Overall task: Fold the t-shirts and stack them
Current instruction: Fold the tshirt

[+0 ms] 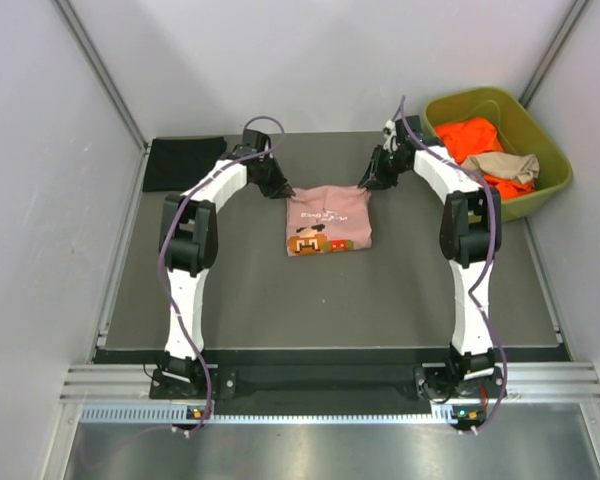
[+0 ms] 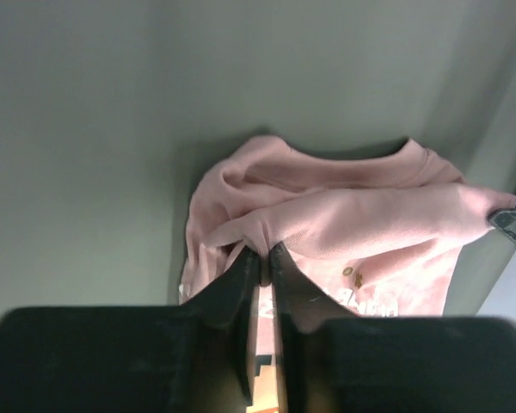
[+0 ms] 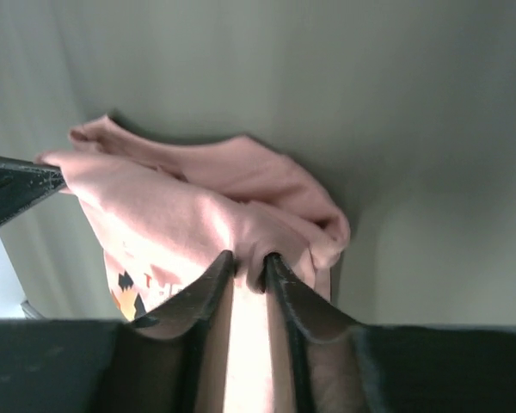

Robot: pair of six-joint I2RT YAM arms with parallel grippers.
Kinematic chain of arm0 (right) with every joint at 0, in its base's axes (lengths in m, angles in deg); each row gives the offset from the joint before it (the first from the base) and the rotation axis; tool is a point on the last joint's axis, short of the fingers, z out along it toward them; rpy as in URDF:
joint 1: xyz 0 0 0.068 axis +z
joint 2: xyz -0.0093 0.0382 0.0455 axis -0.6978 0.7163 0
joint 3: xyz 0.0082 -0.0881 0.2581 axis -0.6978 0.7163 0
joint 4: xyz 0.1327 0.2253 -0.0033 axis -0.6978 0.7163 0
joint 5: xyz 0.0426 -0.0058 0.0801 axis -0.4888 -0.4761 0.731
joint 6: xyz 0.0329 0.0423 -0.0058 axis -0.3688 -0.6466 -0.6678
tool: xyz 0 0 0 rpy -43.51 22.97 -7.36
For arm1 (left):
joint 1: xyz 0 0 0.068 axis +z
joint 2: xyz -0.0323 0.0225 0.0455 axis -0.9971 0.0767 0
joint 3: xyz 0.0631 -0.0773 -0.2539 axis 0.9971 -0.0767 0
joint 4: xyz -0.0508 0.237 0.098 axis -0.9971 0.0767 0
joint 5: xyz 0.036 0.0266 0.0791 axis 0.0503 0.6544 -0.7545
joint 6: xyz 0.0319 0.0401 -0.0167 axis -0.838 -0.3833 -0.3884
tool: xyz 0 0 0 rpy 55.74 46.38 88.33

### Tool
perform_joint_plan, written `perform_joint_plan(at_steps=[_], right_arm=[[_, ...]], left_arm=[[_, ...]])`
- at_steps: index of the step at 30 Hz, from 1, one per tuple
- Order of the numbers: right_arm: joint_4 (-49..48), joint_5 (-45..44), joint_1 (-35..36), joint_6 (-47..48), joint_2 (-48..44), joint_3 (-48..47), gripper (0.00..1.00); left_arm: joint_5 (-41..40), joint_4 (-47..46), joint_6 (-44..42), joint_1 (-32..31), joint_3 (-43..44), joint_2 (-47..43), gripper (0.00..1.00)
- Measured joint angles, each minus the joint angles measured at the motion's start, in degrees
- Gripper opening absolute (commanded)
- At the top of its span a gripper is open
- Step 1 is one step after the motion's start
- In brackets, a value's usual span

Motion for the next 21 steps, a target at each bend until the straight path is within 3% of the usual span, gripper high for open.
perform_joint_plan(at_steps=[2, 3, 5, 6, 9, 12, 15, 17, 21], right_arm=[[0.3, -0.3, 0.0, 0.1, 0.9, -2.0, 0.32], [0.4, -0.4, 0.0, 0.2, 1.3, -3.3, 0.34], [1.4, -1.1, 0.0, 0.6, 2.1, -6.2, 0.42], [1.9, -1.8, 0.0, 1.0, 2.3, -7.7, 0.44], [3.2, -4.1, -0.1, 2.6, 1.9, -10.1, 0.49], [4.9, -6.0, -0.1, 4.0, 0.5, -9.9, 0.52], [5.0, -5.9, 0.0, 4.5, -3.1, -5.5, 0.50], [3.5, -3.7, 0.2, 3.9, -6.7, 0.0, 0.41], [-0.1, 1.8, 1.0, 1.1, -11.3, 8.1, 0.24]], left_arm=[[-0.5, -0.1, -0.4, 0.3, 0.8, 0.4, 0.26], [-0.7, -0.2, -0.6, 0.5, 1.2, 0.5, 0.40], [-0.9, 0.0, -1.0, 0.9, 2.4, 0.5, 0.50], [-1.0, 0.1, -1.2, 1.2, 3.3, 0.5, 0.60], [-1.1, 0.1, -1.7, 1.8, 5.7, 0.4, 0.63], [-0.9, -0.1, -2.2, 2.1, 4.8, -1.3, 0.47], [1.5, -2.3, -1.7, 1.9, -1.4, -5.8, 0.26], [4.3, -5.9, -0.6, 1.4, -7.1, -9.3, 0.17], [9.8, -12.8, 2.5, -0.3, -15.2, -12.5, 0.12]])
